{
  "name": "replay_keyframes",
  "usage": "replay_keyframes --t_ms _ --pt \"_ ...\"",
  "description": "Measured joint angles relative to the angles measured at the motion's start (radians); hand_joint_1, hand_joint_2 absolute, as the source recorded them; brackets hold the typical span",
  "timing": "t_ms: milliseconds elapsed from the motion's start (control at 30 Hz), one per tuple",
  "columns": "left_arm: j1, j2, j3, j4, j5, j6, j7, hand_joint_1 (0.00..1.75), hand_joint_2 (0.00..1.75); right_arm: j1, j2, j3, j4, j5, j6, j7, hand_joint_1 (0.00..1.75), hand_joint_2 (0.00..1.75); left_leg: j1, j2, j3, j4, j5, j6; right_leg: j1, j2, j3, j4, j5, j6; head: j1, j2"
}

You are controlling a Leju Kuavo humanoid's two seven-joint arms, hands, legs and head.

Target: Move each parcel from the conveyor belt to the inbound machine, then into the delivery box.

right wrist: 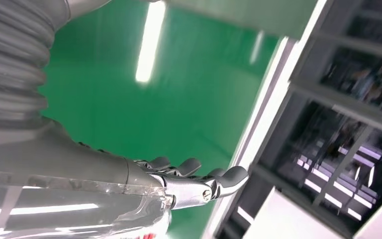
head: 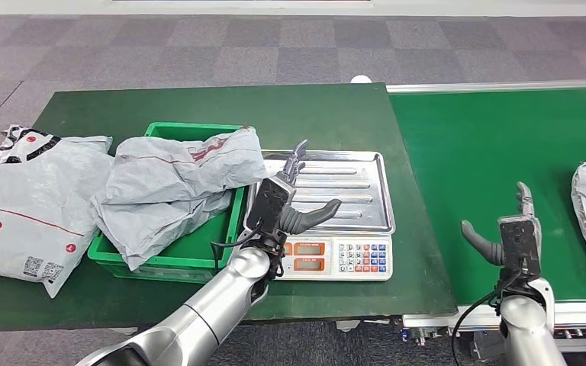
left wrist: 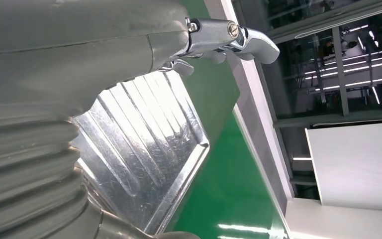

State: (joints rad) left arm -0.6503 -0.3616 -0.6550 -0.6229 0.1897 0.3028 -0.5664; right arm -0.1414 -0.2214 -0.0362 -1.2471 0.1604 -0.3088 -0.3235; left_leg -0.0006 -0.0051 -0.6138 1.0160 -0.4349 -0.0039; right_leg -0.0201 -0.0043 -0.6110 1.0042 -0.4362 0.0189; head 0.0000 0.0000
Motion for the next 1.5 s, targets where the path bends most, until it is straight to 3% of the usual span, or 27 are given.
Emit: replay_keyframes --t_ms 267,700,1167,1500 --pt "0.0 0.0 -0.001 -0.002 0.03 0.009 0.011 0.0 1.75 0.008 -0.003 -0.105 0.029 0.3 -0.17 0.098 0.0 1.75 0.0 0.0 0.0 0.0 0.0 0.0 0.0 0.0 0.0 0.0 0.0 0.0 0.0 0.0" --pt "0.0 0.0 -0.002 -0.016 0.007 -0.005 0.024 0.0 1.75 0.014 -0.004 -0.23 0.117 0.581 -0.286 0.217 0.0 1.75 0.0 0.0 0.0 0.0 0.0 0.001 0.0 0.0 0.0 0.0 0.0 0.0 0.0 0.0" --pt "0.0 -0.001 -0.01 -0.021 0.014 -0.019 0.023 0.0 1.75 0.013 -0.007 -0.349 0.2 0.583 -0.221 0.222 0.0 1.75 0.0 0.0 0.0 0.0 -0.001 0.001 0.0 0.0 0.0 0.0 0.0 0.0 0.0 0.0" --pt "0.001 -0.001 -0.01 -0.023 -0.012 -0.022 0.016 0.0 1.75 -0.023 -0.016 -0.377 0.254 0.591 -0.202 0.209 0.0 1.75 0.0 0.0 0.0 0.0 -0.001 0.001 0.0 0.0 0.0 0.0 0.0 0.0 0.0 0.0"
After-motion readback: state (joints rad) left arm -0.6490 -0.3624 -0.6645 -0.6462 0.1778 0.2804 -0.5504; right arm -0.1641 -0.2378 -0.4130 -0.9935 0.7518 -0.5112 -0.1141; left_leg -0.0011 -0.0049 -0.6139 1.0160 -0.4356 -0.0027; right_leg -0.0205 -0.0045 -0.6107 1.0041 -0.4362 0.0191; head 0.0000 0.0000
